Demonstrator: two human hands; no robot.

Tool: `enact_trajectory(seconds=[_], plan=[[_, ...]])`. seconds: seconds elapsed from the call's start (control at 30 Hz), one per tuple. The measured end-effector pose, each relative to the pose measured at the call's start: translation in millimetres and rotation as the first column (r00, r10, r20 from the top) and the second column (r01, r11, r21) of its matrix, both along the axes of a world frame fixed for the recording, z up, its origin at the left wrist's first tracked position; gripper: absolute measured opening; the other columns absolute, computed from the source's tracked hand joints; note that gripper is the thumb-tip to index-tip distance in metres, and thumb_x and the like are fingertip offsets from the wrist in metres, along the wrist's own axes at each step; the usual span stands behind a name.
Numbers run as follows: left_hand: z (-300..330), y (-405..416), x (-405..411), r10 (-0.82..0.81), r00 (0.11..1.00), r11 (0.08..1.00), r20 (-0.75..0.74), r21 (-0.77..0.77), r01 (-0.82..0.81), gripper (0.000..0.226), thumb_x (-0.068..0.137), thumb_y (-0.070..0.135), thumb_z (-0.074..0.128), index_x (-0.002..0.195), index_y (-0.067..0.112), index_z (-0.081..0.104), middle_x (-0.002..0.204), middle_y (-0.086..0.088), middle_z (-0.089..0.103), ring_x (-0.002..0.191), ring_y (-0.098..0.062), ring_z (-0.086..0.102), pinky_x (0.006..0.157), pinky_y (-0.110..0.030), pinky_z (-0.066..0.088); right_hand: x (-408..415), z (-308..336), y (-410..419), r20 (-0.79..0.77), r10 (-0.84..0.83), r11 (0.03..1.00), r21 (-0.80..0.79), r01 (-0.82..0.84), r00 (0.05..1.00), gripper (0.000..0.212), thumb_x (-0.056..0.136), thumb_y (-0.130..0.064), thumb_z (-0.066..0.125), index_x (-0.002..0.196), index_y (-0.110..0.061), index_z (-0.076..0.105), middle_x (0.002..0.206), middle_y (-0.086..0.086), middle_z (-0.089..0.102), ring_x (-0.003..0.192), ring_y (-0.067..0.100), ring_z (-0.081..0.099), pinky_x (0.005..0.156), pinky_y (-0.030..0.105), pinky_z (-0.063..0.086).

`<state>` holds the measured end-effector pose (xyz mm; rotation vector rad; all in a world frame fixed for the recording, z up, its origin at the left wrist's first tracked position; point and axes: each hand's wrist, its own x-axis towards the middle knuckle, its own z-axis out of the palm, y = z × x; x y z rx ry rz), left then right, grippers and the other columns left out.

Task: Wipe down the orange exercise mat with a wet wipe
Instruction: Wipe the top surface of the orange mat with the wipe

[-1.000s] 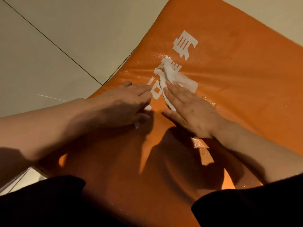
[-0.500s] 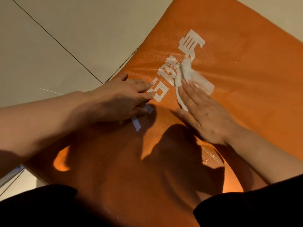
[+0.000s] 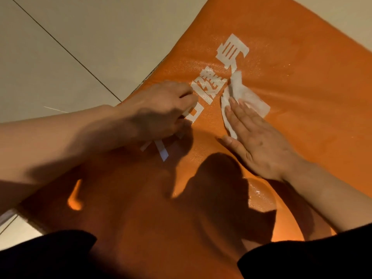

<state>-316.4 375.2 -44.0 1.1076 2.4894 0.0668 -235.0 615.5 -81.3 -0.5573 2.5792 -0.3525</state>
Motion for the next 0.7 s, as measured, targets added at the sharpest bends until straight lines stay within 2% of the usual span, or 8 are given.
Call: enact_trajectory(seconds=[0.07,0.1,0.17,0.27,0.33,0.47,0.6,0.7], plan=[[-3,16,-10,0.030,0.998,0.998,0.062,-0.054,-0.026,0.076,0.093,0.043,0.055,0.153,0.016,0.018,0.160,-0.007,0.015,0.146,-0.025,0.018,0.116,-0.037,0.019,-12,-3,3,-0.034,-0.019,0.999,0.044,0.021,0.999,0.084,0.090,-0.067,-0.006,0.155,-0.014,0.000,0.162,0.003,-0.007,0.148,0.014,-0.013,0.120,0.031,-0.004],[-5,25,-15,0.039,0.994,0.993,0.099,-0.112,-0.028,0.081,0.094,0.047,0.052,0.155,0.018,0.006,0.162,-0.002,0.001,0.148,-0.021,0.005,0.117,-0.033,0.009,-25,-7,3,-0.062,-0.051,0.997,0.053,0.054,0.997,0.084,0.090,-0.066,-0.005,0.155,-0.014,0.001,0.162,0.004,-0.007,0.148,0.015,-0.011,0.121,0.031,-0.004],[-12,37,-25,0.030,0.992,0.986,0.125,-0.165,-0.009,0.090,0.093,0.054,0.052,0.154,0.019,-0.005,0.162,0.000,-0.011,0.148,-0.017,-0.006,0.116,-0.030,0.001,-54,-14,-4,-0.107,-0.104,0.992,0.054,0.110,0.989,0.085,0.089,-0.066,-0.005,0.155,-0.012,0.001,0.163,0.006,-0.006,0.149,0.017,-0.009,0.122,0.033,-0.002],[-18,42,-37,-0.032,0.993,0.973,0.113,-0.224,0.057,0.099,0.088,0.061,0.051,0.154,0.015,-0.006,0.162,-0.005,-0.010,0.148,-0.019,-0.007,0.117,-0.029,0.001,-71,-17,-8,-0.106,-0.128,0.990,0.045,0.133,0.986,0.088,0.086,-0.065,-0.007,0.155,-0.011,0.000,0.163,0.008,-0.006,0.149,0.019,-0.008,0.122,0.034,-0.002],[-20,42,-44,-0.100,0.989,0.948,0.107,-0.293,0.127,0.101,0.086,0.067,0.046,0.153,0.015,-0.009,0.161,-0.005,-0.012,0.149,-0.020,-0.007,0.120,-0.033,0.004,-53,-13,0,-0.089,-0.148,0.988,0.032,0.151,0.985,0.087,0.087,-0.065,-0.006,0.155,-0.011,0.000,0.162,0.006,-0.007,0.149,0.017,-0.010,0.121,0.031,-0.005],[-25,41,-45,-0.151,0.983,0.918,0.105,-0.355,0.179,0.098,0.090,0.061,0.047,0.152,0.017,-0.015,0.159,-0.007,-0.020,0.148,-0.022,-0.012,0.120,-0.038,0.003,-15,-11,13,-0.105,-0.137,0.987,0.069,0.144,0.985,0.084,0.092,-0.064,-0.003,0.155,-0.009,0.002,0.162,0.008,-0.005,0.149,0.019,-0.011,0.122,0.034,-0.002],[-25,45,-43,-0.123,0.986,0.917,0.108,-0.367,0.155,0.098,0.090,0.060,0.047,0.151,0.017,-0.016,0.158,-0.006,-0.023,0.147,-0.022,-0.016,0.118,-0.039,0.002,-68,-12,4,-0.113,-0.180,0.980,0.067,0.188,0.977,0.082,0.094,-0.065,-0.001,0.154,-0.010,-0.002,0.162,0.008,-0.010,0.148,0.017,-0.012,0.120,0.031,-0.006],[-25,44,-45,-0.121,0.986,0.917,0.119,-0.368,0.157,0.101,0.086,0.066,0.045,0.151,0.018,-0.016,0.158,-0.005,-0.024,0.146,-0.021,-0.017,0.119,-0.039,0.004,-108,-16,2,-0.100,-0.179,0.981,0.057,0.185,0.979,0.074,0.098,-0.057,0.007,0.155,-0.010,-0.002,0.162,0.009,-0.012,0.149,0.019,-0.012,0.121,0.033,-0.006]])
